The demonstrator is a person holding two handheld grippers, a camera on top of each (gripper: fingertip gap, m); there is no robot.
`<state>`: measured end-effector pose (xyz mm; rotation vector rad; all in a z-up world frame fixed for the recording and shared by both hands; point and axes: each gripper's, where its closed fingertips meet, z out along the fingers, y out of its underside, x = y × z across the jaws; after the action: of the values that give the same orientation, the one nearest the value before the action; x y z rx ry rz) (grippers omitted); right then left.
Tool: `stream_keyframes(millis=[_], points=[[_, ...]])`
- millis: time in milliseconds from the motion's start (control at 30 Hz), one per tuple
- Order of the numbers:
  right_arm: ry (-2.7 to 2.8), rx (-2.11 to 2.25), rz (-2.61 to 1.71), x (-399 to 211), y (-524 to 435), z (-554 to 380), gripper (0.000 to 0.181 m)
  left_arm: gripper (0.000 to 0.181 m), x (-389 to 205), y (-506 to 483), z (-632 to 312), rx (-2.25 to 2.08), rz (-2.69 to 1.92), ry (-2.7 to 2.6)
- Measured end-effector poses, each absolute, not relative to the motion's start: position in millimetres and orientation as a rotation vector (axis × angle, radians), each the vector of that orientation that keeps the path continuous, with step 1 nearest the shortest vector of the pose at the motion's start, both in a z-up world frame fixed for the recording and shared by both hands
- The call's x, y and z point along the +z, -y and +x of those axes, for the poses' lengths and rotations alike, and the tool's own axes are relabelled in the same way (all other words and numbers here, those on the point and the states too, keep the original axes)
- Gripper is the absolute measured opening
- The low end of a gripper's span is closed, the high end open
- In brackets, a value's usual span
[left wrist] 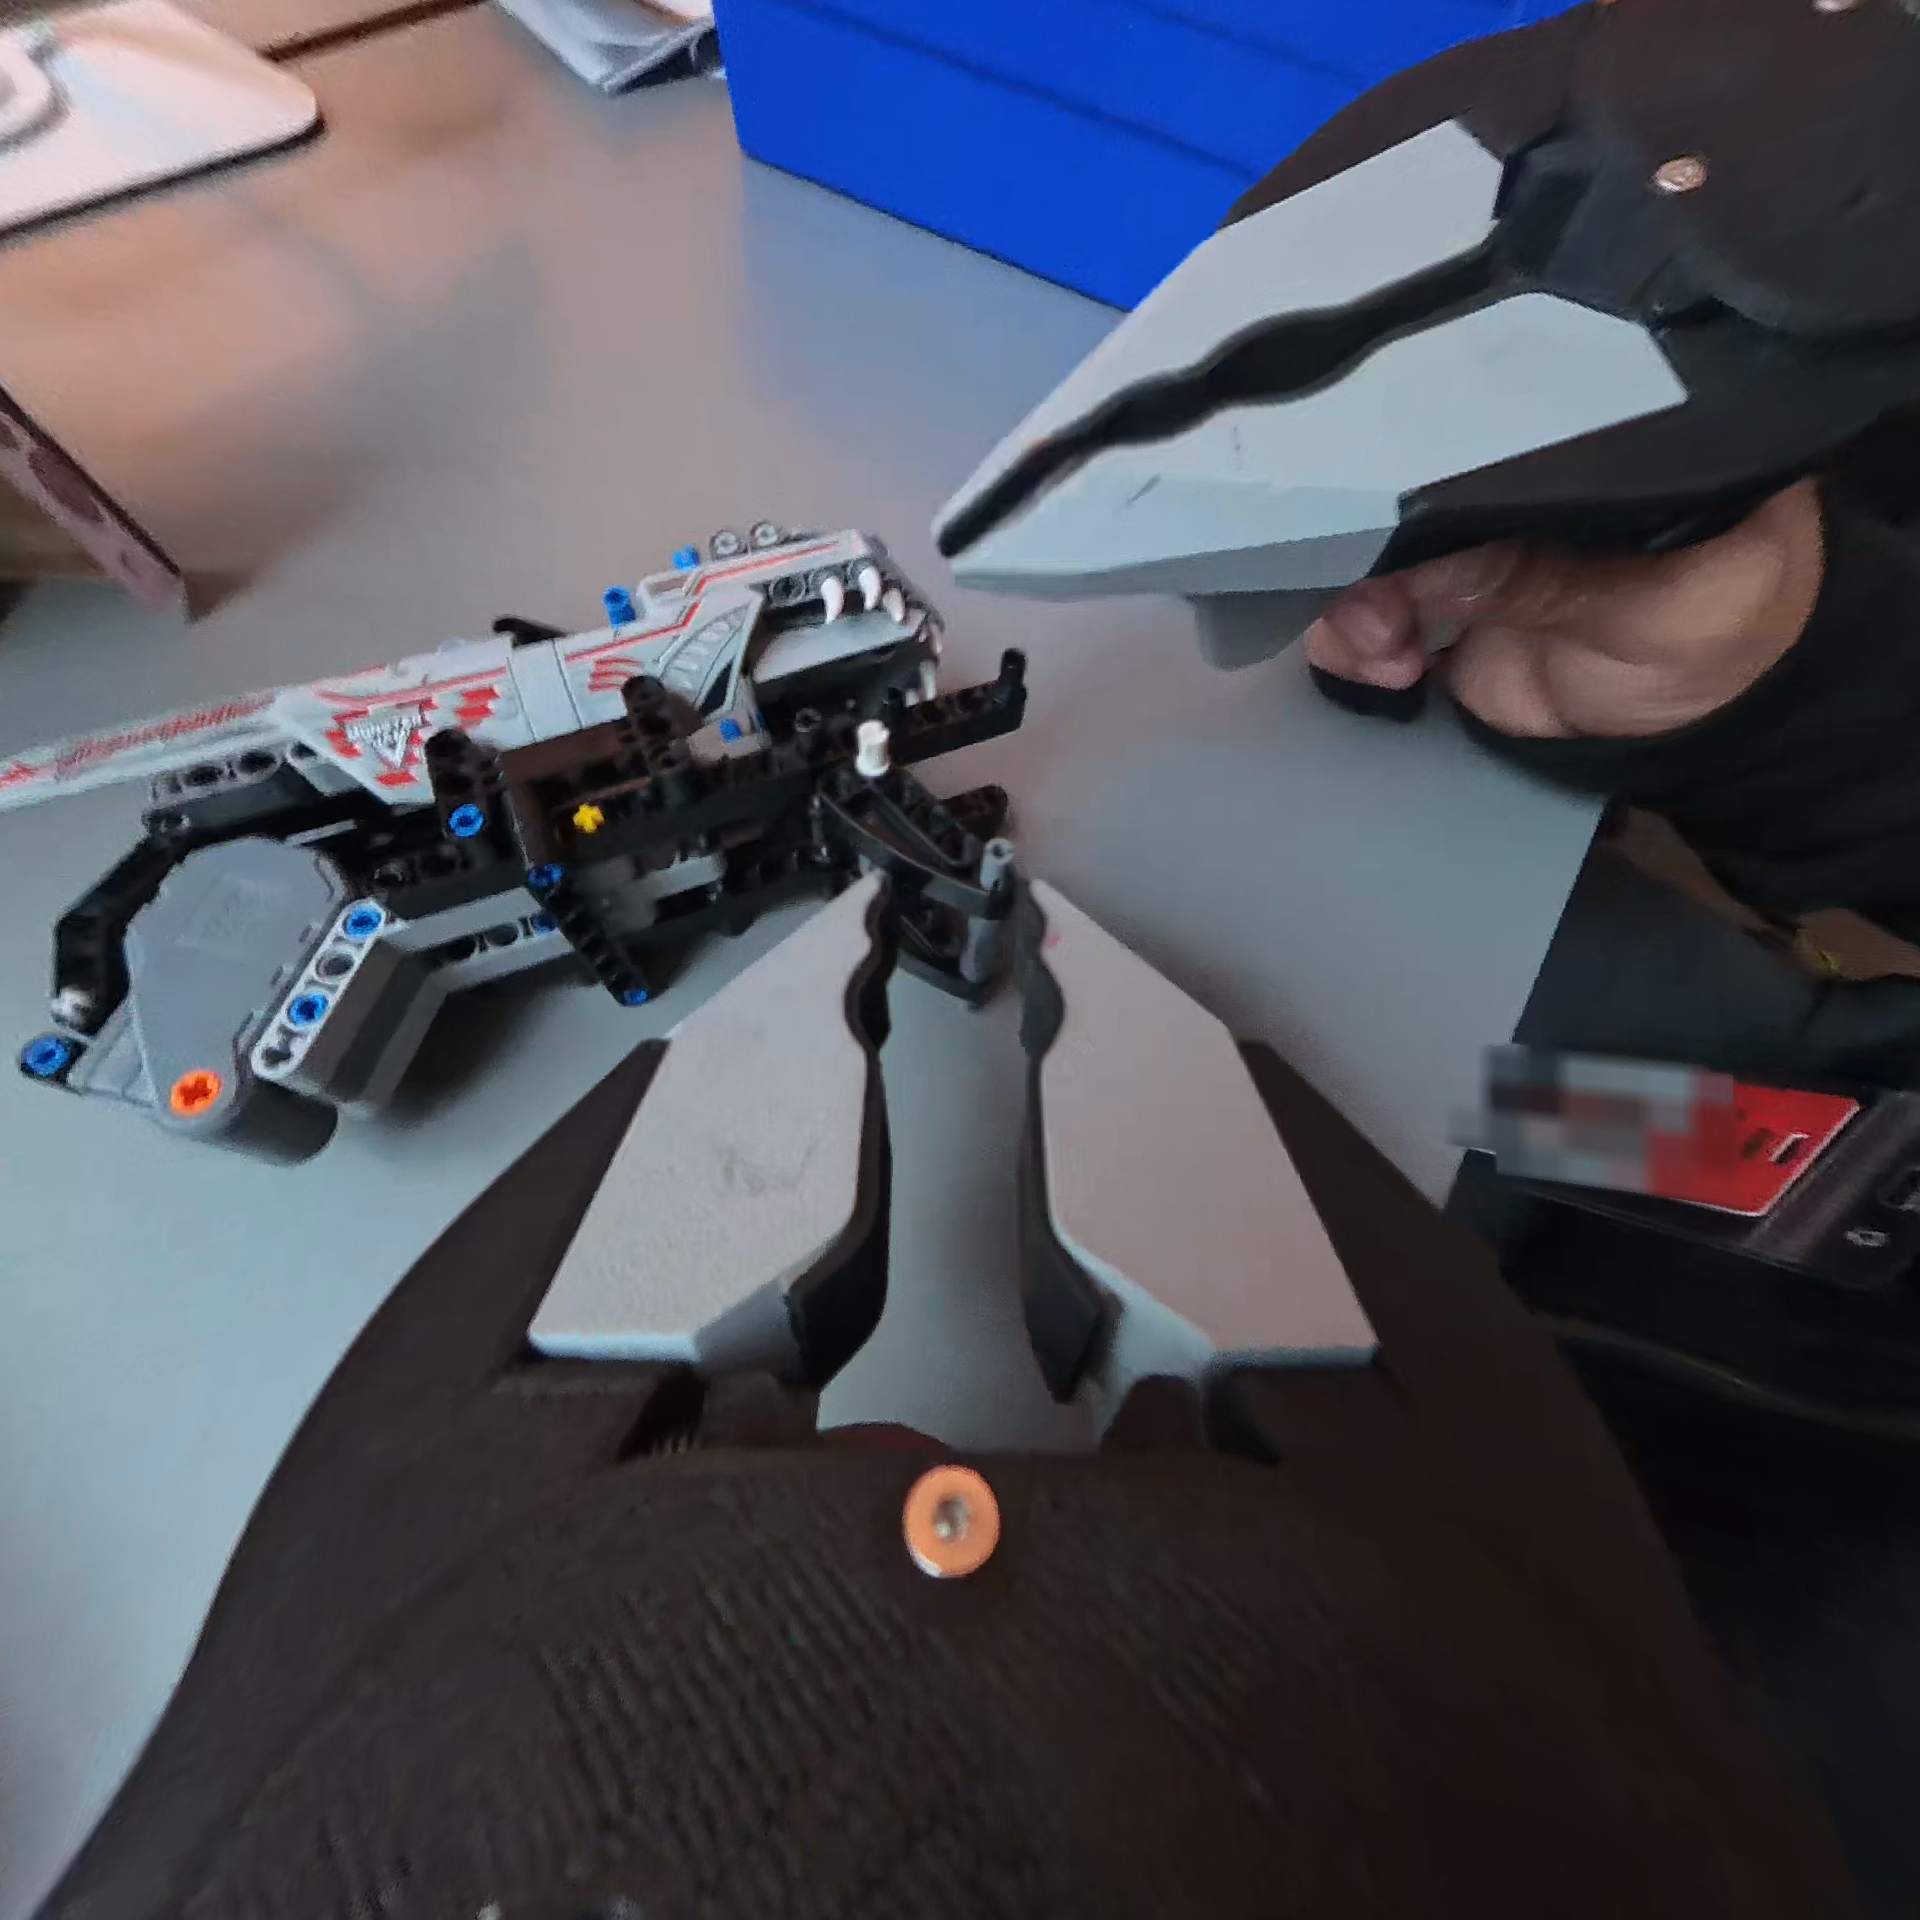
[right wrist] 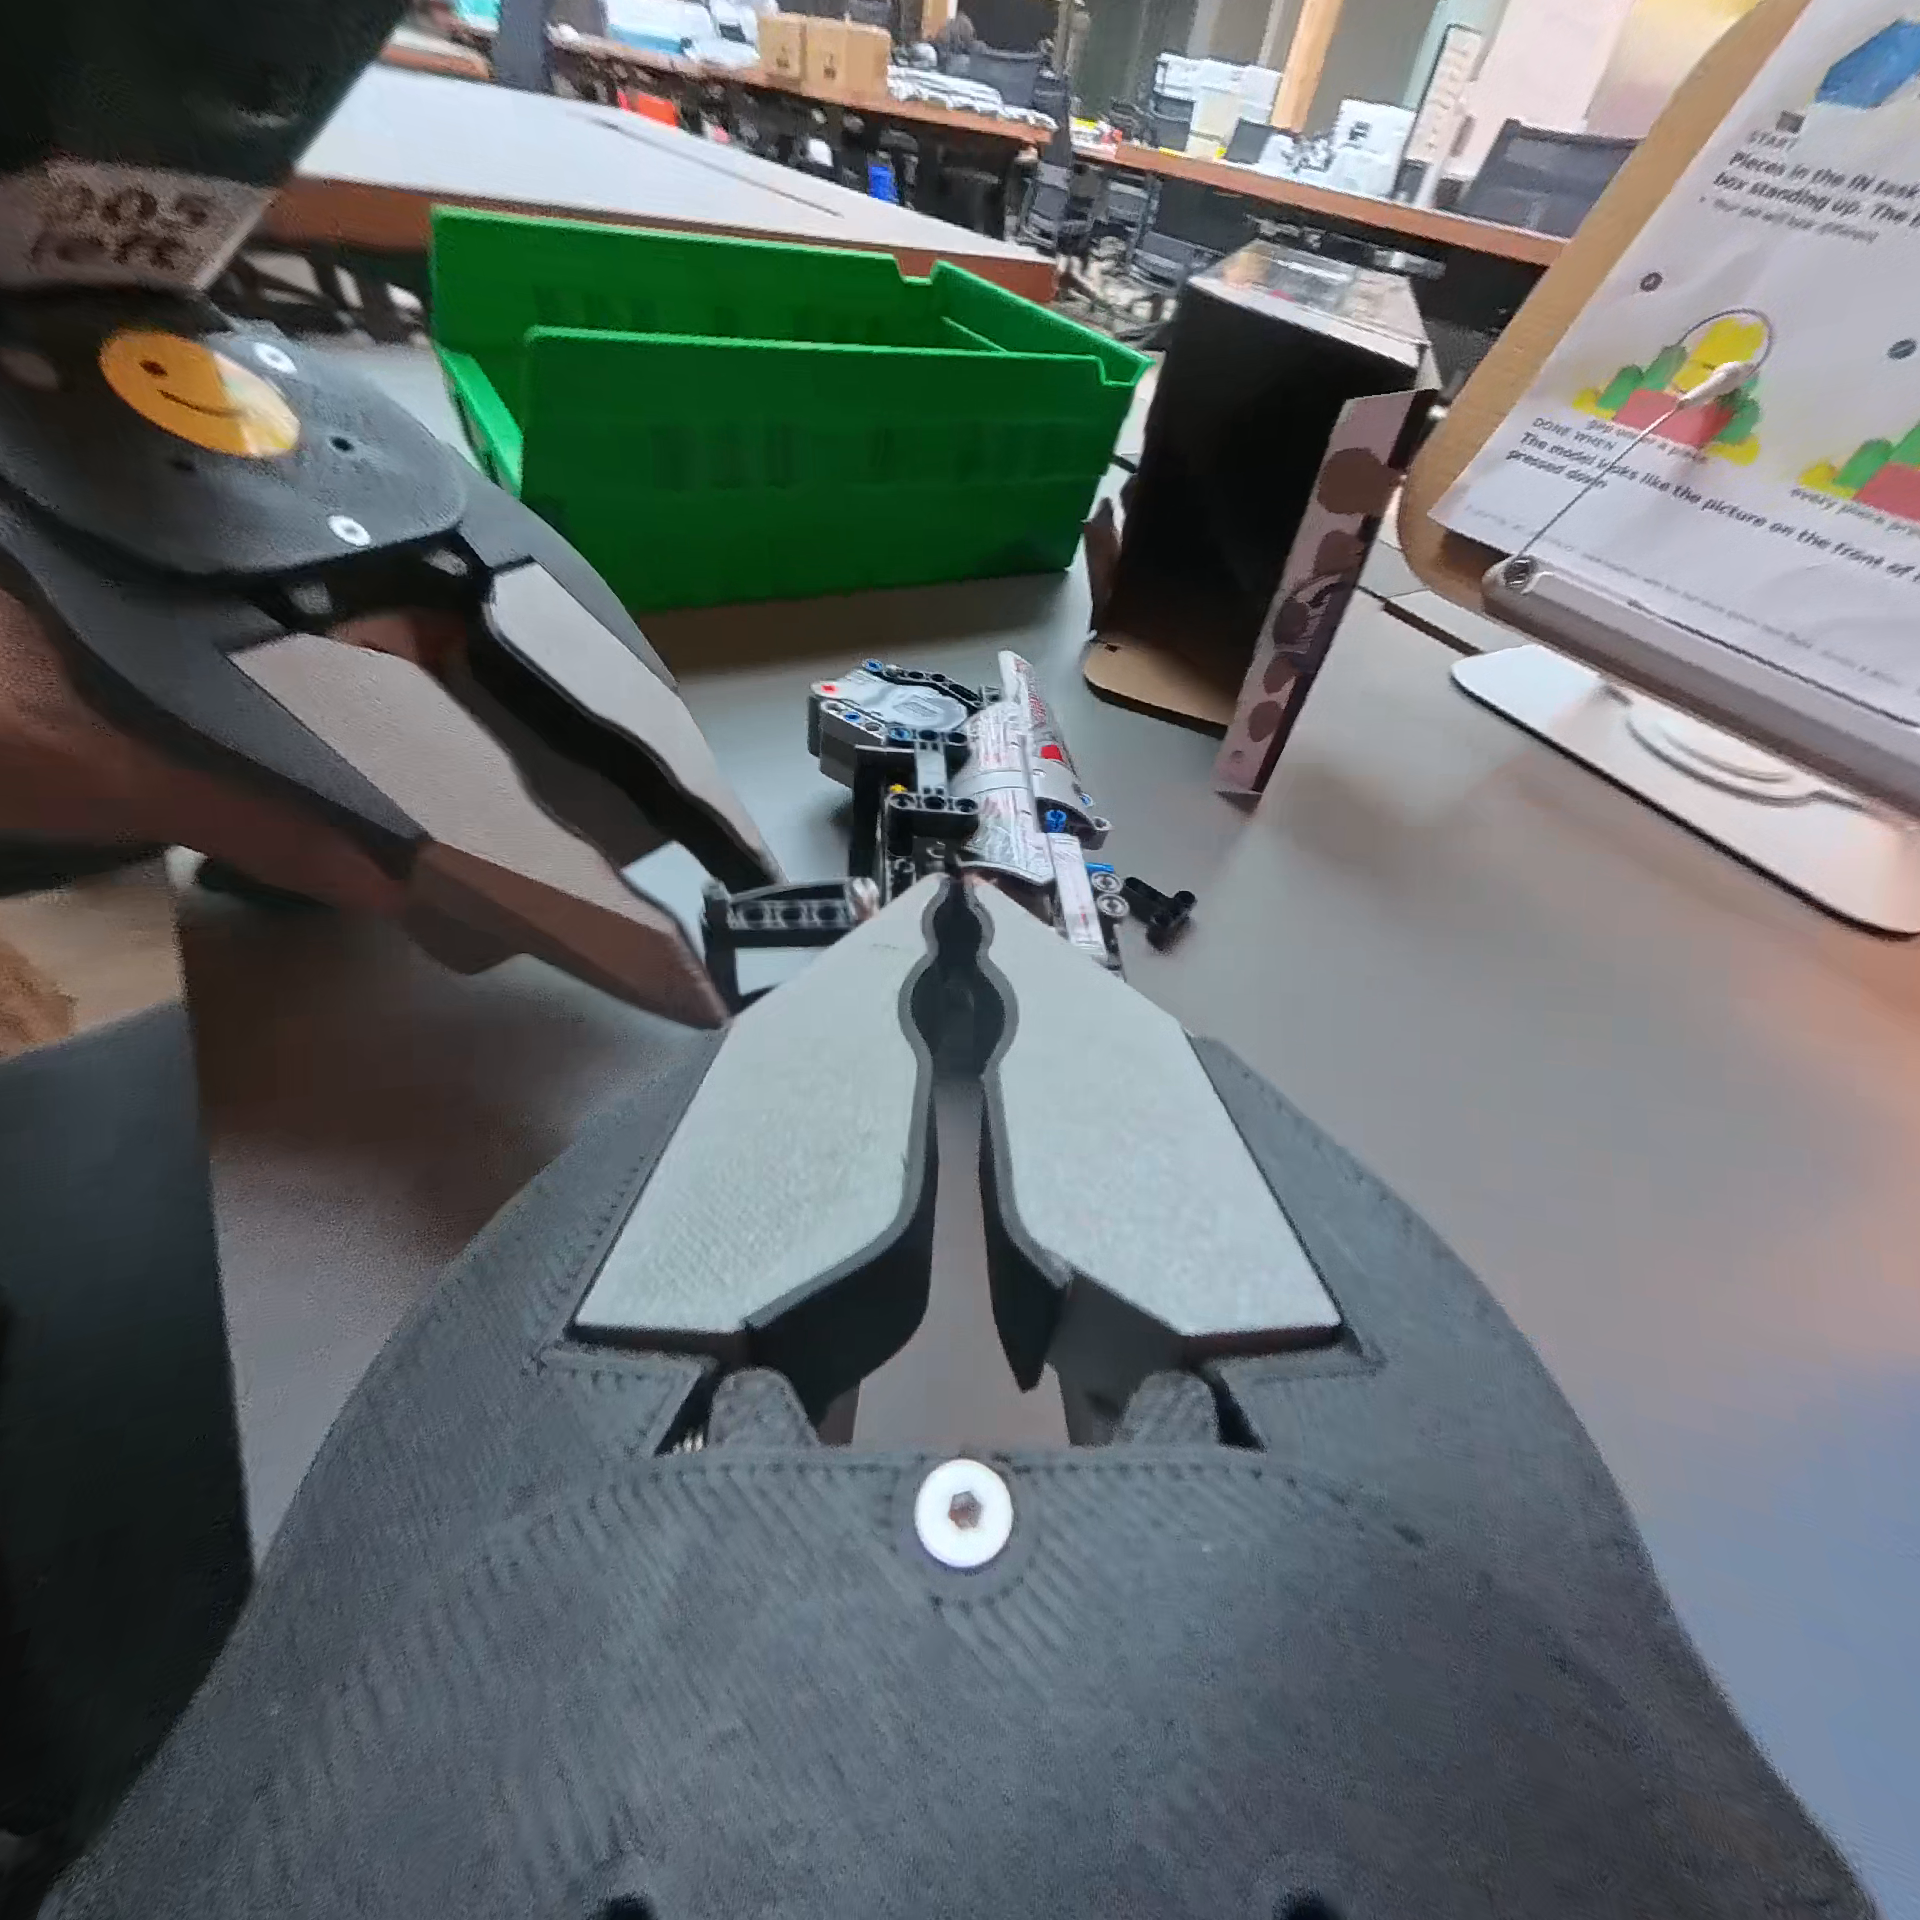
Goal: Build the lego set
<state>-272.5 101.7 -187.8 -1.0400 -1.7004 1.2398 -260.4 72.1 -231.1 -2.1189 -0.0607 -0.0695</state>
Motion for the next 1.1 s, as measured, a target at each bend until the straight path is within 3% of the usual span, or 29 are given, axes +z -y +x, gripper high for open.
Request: stream_keyframes(millis=[67,300,533,767,1100], points=[[1.716,1.286,-1.046,-187.6,-99.7,-271.6,0.008,0.01,-231.1,-74.1,-263.7,0.005,-2.119,0.04],[1.914,1.21,-1.003,-206.1,-90.2,-274.7,0.01,0.007,-232.2,-72.3,-264.0,0.0,-2.122,0.03],[2.041,1.059,-0.86,-209.7,-88.9,-279.0,0.0,0.007,-232.6,-72.0,-263.6,-0.016,-2.124,0.03],[2.2,1.033,-0.792,-214.8,-85.4,-280.5,0.003,0.006,-233.1,-71.1,-264.1,-0.013,-2.128,0.017],[2.165,1.195,-0.988,-212.7,-86.6,-285.0,0.001,0.004,-232.1,-70.4,-268.6,-0.06,-2.119,0.069]])
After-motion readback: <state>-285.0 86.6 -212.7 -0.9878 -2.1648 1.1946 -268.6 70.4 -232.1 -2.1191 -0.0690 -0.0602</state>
